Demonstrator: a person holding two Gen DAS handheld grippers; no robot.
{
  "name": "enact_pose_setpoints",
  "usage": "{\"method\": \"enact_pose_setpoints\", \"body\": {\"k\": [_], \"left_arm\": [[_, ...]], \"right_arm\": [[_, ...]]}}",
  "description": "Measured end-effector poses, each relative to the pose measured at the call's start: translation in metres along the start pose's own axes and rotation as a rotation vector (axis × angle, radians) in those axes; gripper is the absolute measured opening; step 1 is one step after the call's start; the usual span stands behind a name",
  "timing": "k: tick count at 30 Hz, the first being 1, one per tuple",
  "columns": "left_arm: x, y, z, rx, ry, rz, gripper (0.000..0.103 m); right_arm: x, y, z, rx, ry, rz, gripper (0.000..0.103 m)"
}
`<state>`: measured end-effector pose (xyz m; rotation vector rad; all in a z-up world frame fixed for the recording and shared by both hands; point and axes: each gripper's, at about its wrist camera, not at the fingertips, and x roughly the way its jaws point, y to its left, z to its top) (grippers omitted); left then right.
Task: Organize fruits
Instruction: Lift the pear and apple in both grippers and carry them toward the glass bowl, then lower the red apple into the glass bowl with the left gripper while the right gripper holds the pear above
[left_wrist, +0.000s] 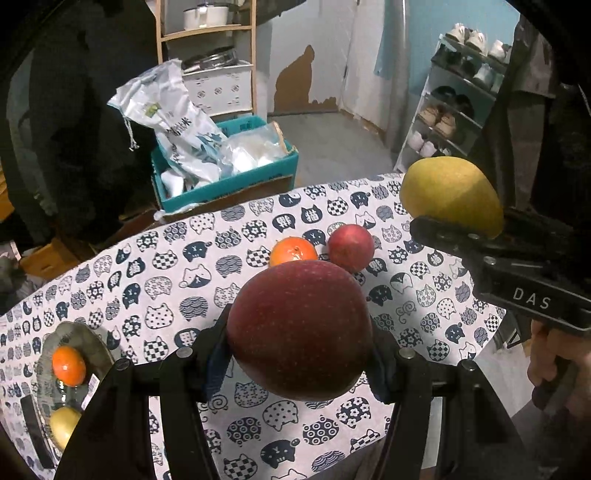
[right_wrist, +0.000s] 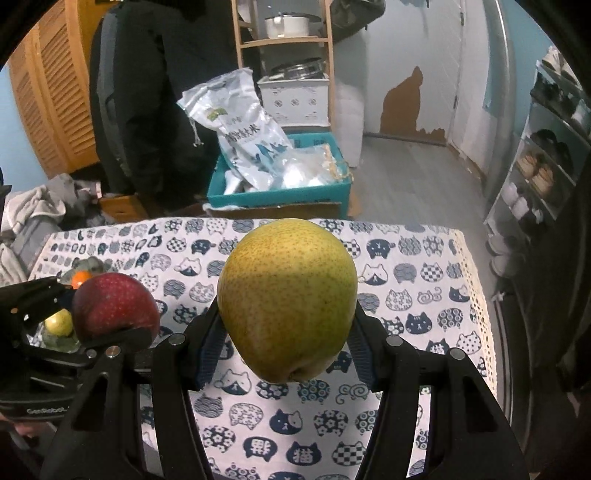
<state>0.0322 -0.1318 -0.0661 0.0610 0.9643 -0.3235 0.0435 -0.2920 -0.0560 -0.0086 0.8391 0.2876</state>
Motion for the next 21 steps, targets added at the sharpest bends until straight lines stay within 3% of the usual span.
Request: {"method": "enact_pose_setpoints", "body": {"k": [21], "left_arm": [[-0.037, 0.074, -0.023, -0.108, -0.047, 0.061, 0.063]], "right_arm": [[0.006, 0.076, 0.025, -0.087, -0.022, 0.079, 0.059]]}}
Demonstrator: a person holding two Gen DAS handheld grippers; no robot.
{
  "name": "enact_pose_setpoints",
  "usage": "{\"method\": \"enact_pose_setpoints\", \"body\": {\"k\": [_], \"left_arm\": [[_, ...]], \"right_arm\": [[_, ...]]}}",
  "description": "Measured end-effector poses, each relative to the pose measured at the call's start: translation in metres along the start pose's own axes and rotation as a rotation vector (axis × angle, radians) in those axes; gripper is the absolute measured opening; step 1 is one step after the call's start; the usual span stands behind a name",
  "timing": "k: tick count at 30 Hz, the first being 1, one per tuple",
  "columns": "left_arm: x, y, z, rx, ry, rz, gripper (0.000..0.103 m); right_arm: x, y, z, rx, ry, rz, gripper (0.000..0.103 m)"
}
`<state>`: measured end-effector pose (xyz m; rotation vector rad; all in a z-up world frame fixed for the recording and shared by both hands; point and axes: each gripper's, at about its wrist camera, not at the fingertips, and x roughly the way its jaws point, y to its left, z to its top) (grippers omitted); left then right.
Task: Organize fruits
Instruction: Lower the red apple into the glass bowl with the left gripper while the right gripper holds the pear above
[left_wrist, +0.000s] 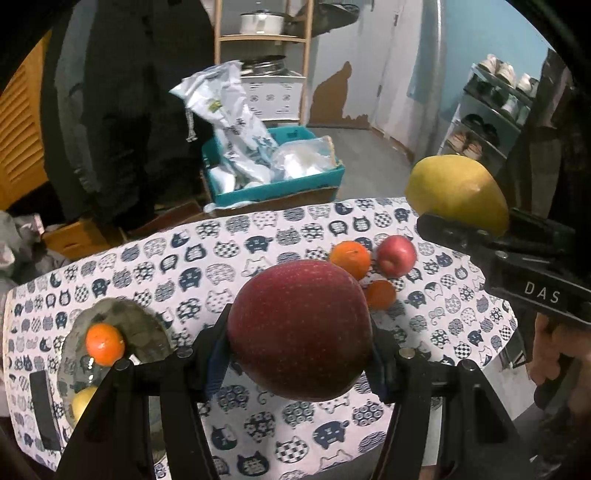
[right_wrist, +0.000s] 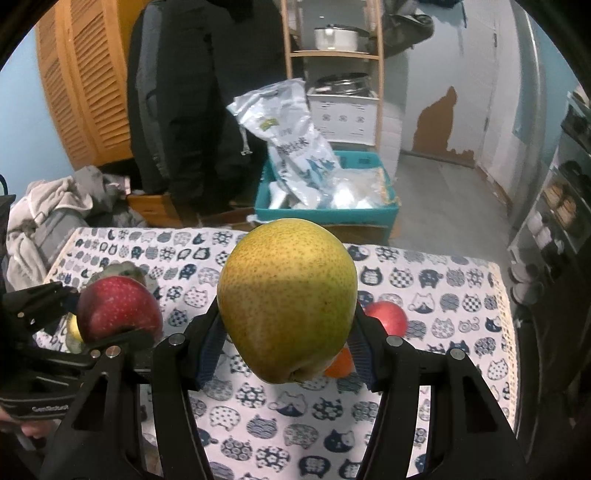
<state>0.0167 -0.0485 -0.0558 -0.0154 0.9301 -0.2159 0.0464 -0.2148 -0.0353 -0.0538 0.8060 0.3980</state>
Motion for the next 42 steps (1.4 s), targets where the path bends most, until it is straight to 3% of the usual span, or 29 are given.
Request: {"method": "enact_pose_setpoints", "body": {"k": [29, 42], "left_arm": [[-0.013, 0.15, -0.053, -0.258, 0.035, 0.124, 0.063], [-0.005, 0.19, -0.075, -0.325, 0.069, 0.153, 0.063]], "right_arm": [[0.066, 0.136, 0.028, -0.127, 0.065, 0.165, 0.059], [0.096, 0.183, 0.031, -0.175, 0.098, 0.217, 0.059]]}}
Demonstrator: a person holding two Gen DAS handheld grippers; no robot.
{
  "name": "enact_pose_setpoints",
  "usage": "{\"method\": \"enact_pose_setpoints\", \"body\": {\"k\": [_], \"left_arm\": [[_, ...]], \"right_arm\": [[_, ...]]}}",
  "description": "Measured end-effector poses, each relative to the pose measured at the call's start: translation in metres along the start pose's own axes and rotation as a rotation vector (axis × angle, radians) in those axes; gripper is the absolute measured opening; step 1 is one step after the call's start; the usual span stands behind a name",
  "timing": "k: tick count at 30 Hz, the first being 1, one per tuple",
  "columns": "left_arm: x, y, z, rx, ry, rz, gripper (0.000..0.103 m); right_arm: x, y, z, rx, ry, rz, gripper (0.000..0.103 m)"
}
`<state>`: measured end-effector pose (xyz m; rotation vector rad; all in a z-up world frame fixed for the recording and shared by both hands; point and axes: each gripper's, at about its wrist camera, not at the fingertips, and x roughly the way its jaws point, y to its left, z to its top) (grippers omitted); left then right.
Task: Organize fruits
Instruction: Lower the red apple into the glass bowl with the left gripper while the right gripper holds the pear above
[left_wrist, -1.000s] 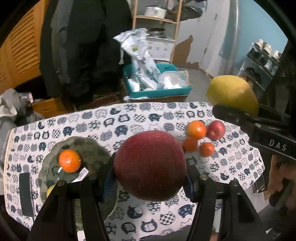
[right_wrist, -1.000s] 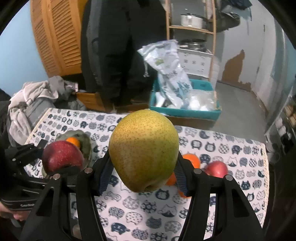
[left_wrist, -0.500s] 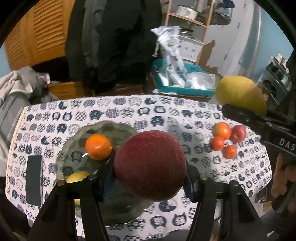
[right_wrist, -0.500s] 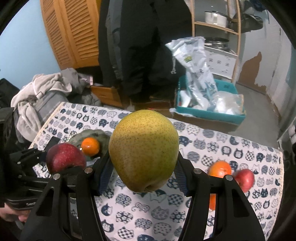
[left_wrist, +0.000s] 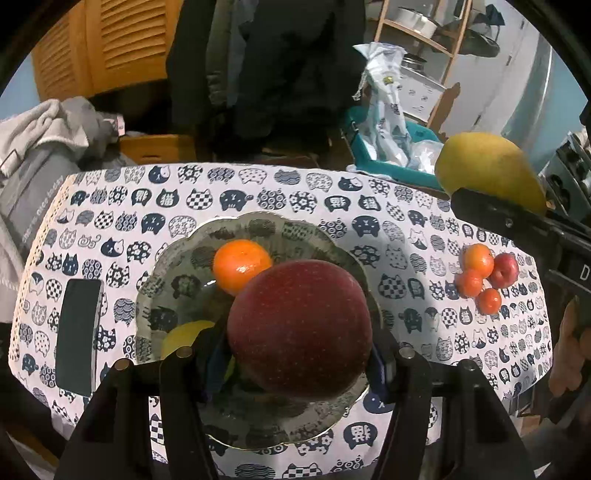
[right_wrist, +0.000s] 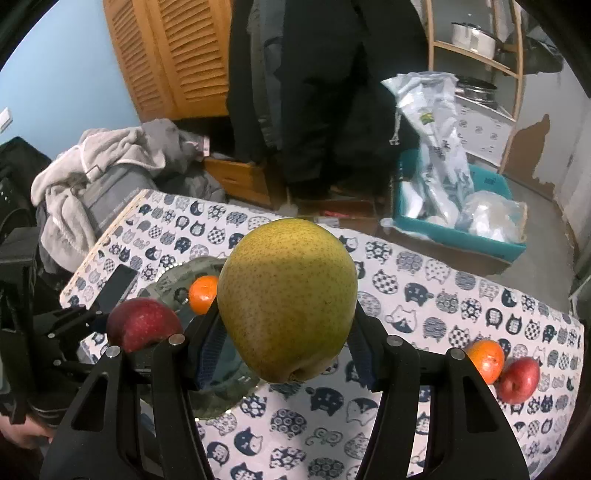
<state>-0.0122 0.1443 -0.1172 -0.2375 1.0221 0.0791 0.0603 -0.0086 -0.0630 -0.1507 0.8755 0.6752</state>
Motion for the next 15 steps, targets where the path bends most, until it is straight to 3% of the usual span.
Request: {"method": "enact_pose_setpoints", "body": {"k": [15], "left_arm": [[0.047, 0.016, -0.027, -0.048, 0.146, 0.02, 0.063]], "right_arm": [[0.028, 0.018, -0.008, -0.032, 0.058, 0.029, 0.059]]}}
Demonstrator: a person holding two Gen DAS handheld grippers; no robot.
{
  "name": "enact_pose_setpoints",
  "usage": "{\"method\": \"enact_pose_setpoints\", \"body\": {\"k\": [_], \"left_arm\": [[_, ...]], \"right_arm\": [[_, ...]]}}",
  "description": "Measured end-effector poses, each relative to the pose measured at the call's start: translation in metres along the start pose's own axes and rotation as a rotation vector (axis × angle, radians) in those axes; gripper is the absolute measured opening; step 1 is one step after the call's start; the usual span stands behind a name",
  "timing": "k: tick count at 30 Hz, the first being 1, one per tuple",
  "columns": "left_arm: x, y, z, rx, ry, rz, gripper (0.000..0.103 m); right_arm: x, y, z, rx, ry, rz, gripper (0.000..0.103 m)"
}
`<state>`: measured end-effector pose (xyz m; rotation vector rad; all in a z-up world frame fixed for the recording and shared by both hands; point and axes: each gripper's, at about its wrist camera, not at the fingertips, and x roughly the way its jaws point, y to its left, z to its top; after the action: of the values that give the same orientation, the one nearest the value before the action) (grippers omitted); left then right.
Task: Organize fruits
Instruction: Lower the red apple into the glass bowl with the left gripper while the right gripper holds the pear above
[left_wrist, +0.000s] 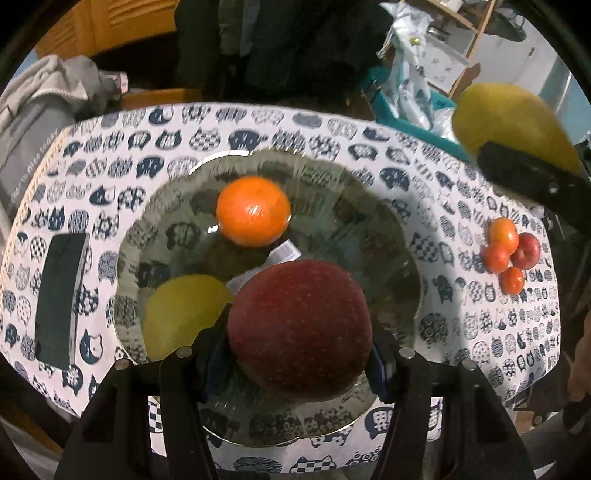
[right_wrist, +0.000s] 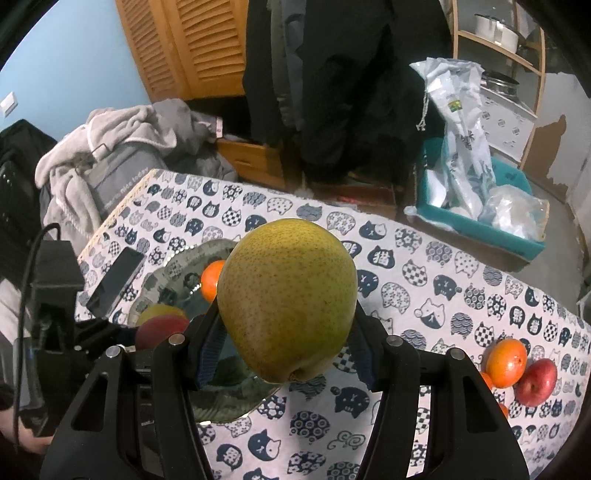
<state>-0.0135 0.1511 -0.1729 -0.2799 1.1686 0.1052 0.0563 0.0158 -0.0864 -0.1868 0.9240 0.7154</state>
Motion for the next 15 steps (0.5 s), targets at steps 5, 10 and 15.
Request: {"method": "enact_pose_setpoints", "body": {"k": [5, 10, 15], "left_arm": [[0.016, 0.006, -0.008, -0.037, 0.059, -0.006, 0.063], [0.029, 0.009, -0.013, -0.058, 0.108, -0.012, 0.063], [0.032, 0.007, -0.014, -0.06, 0.115, -0.005, 0.063]], "right_arm": [[0.009, 0.004, -0.004, -0.003, 0.017, 0.007, 0.059], [0.018, 0.008, -0.01, -0.013, 0.038, 0.015, 0.059], [0.026, 0.013, -0.014, -0.022, 0.057, 0.027, 0.059]]}}
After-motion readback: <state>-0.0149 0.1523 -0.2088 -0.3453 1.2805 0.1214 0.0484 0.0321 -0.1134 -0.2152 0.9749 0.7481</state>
